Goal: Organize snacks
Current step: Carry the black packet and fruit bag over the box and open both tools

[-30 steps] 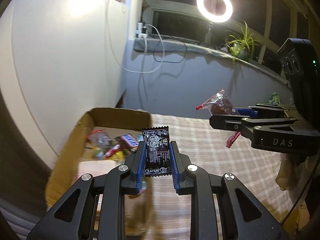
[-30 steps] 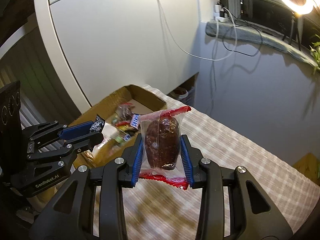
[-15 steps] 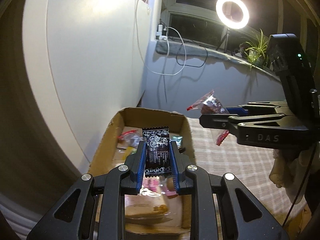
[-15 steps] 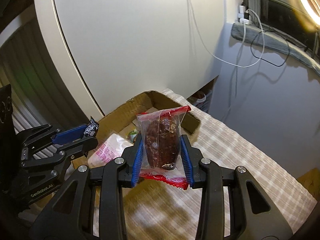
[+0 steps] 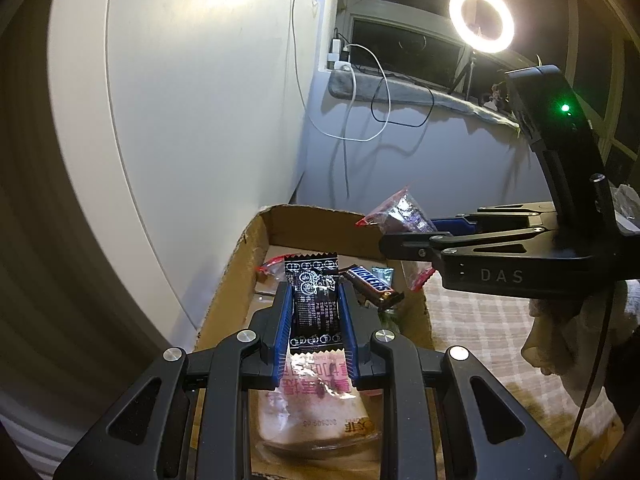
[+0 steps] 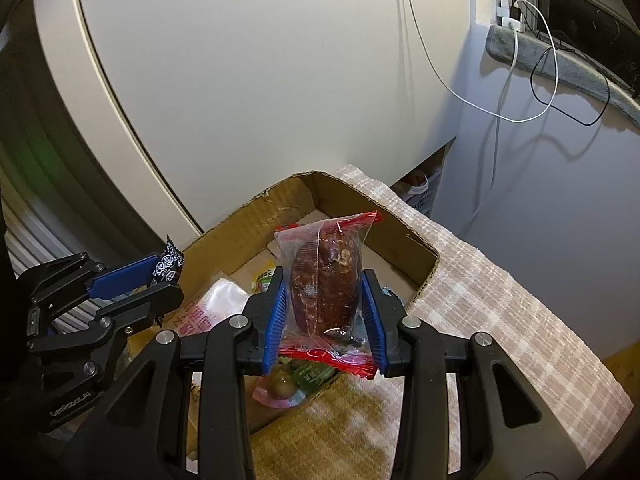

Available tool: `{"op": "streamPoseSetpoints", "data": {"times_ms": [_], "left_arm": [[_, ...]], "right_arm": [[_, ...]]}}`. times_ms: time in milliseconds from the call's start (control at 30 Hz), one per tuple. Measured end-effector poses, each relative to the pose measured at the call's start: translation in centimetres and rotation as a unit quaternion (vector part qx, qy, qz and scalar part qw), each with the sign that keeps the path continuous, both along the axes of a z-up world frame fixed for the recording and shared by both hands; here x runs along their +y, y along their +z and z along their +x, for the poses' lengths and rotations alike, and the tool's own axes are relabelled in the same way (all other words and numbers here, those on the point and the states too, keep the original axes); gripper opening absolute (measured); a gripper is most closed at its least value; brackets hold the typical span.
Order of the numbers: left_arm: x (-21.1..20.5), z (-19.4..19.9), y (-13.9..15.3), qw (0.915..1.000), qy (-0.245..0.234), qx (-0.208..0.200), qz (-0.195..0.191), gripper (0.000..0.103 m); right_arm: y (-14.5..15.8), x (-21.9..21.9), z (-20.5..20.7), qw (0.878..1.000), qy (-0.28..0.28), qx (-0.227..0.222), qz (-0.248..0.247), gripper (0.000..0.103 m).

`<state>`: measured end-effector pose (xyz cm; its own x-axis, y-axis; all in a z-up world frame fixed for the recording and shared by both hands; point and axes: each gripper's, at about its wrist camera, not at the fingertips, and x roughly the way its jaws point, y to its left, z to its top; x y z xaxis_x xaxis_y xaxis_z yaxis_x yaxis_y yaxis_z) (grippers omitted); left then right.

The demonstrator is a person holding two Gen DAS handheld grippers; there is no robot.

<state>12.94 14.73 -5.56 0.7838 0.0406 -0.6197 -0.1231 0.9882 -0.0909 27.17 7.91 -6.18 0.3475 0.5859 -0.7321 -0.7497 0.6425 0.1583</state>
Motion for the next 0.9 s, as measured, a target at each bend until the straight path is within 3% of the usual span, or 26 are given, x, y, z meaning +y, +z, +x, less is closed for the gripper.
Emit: {"op": "streamPoseSetpoints", "data": {"times_ms": [433, 600, 633, 800, 900], "left_arm": [[0.4, 0.4, -0.6, 0.9999, 0.004, 0.009, -0.001, 0.022], [0.3, 0.5, -0.6, 0.9999, 0.005, 0.010, 0.003, 0.023], [0.3, 0.5, -0.6, 0.9999, 0.005, 0.010, 0.003, 0.025], [0.3, 0.3, -0.6, 1.0000, 0.006, 0.004, 0.004, 0.061], [0.2, 0.2, -0.6, 0.9999, 0.006, 0.001, 0.009, 0.068]], "right_arm": [[-1.2, 0.7, 1.2, 1.000, -0.001, 0.014, -0.005, 0.038], [-1.0, 0.9, 1.2, 1.000, -0.003, 0.005, -0.003, 0.061], [-0.9, 0.9, 1.1, 1.000, -0.003, 0.002, -0.003, 0.067], [-0.5, 0.9, 0.9, 1.000, -0.010, -0.014, -0.006, 0.087], [-0.3, 0.6, 1.0, 1.000, -0.017, -0.017, -0.001, 0.092]]}}
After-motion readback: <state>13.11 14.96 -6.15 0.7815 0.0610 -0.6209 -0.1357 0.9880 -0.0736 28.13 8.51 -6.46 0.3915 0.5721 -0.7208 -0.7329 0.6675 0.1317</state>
